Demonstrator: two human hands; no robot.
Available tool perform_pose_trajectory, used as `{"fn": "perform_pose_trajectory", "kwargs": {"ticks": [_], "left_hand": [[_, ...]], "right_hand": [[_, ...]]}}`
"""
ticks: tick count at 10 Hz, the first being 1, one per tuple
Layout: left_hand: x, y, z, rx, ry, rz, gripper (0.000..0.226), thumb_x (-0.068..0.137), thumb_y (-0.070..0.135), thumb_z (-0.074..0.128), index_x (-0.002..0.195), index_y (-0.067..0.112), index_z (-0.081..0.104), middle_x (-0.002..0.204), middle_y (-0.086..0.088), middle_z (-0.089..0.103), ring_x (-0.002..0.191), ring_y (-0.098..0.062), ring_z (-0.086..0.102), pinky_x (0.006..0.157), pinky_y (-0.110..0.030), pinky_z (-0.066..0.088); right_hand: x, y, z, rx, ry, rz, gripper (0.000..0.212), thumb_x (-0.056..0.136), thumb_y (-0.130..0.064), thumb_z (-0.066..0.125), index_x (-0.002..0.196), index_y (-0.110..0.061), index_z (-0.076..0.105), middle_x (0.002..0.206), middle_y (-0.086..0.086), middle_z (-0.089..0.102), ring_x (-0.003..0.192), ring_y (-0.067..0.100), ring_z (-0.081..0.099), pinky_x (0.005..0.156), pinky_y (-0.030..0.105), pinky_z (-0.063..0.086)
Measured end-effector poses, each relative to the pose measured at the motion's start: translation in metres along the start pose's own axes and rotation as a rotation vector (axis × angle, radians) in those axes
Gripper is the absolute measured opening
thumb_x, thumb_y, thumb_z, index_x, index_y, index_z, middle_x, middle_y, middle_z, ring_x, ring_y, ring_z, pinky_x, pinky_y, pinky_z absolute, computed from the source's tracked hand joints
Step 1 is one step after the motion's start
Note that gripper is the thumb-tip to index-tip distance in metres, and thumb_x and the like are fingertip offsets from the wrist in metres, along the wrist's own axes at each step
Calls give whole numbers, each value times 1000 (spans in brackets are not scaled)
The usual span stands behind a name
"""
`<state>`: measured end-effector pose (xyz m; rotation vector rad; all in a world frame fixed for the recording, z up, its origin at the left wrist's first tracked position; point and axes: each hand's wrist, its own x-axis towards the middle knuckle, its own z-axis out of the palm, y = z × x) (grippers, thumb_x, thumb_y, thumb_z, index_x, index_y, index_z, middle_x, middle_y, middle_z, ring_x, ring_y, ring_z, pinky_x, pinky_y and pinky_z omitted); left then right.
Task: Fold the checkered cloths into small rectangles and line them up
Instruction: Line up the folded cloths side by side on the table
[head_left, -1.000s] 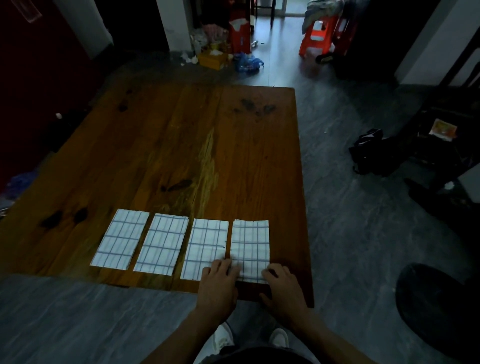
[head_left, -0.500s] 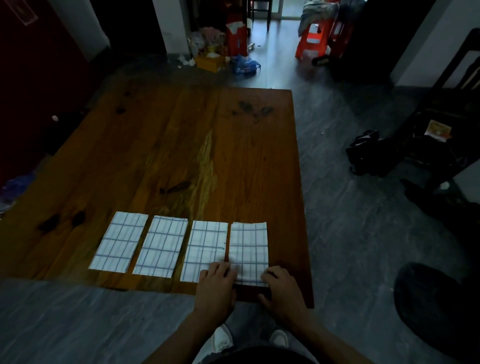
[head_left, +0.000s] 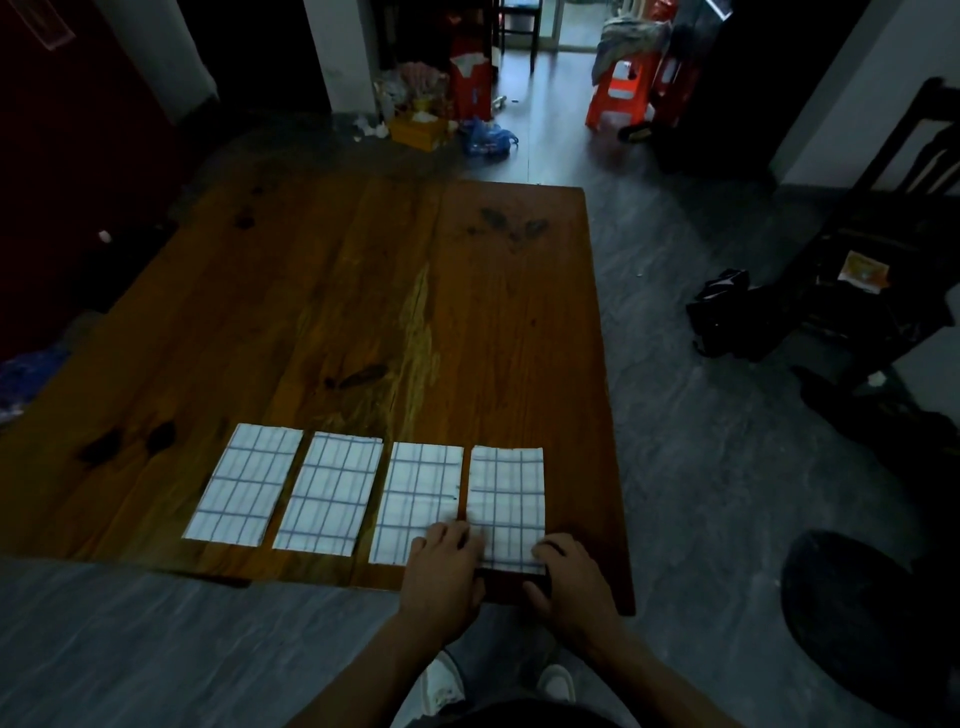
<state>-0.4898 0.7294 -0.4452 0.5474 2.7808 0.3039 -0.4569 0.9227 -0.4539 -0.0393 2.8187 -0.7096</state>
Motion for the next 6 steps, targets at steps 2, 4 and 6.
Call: {"fn": "perform_pose_trajectory", "kwargs": {"ticks": [2, 4, 6], "left_hand": [[11, -18, -21, -222, 86, -29, 42, 91, 46, 52, 131, 31, 52, 135, 6, 49, 117, -13, 46, 97, -33, 42], [37, -44, -53, -302, 148, -25, 49, 90, 47, 60, 134, 28, 53, 142, 2, 48, 126, -17, 43, 105, -36, 39], [62, -41, -69, -327, 219, 79, 47, 92, 45, 59, 133, 23, 56, 140, -2, 49, 126, -21, 43, 104, -39, 38]], "right_hand": [[16, -15, -29, 116, 11, 58, 38, 89, -44, 61, 120, -21, 58, 121, -8, 48, 103, 5, 49, 89, 22, 46], [34, -33, -73, 87, 136, 53, 44, 92, -44, 58, 130, -22, 55, 127, -7, 49, 111, 5, 46, 99, 26, 43], [24, -36, -107, 53, 263, 166, 44, 93, -44, 58, 132, -24, 53, 136, 0, 48, 122, 16, 46, 106, 36, 40]]}}
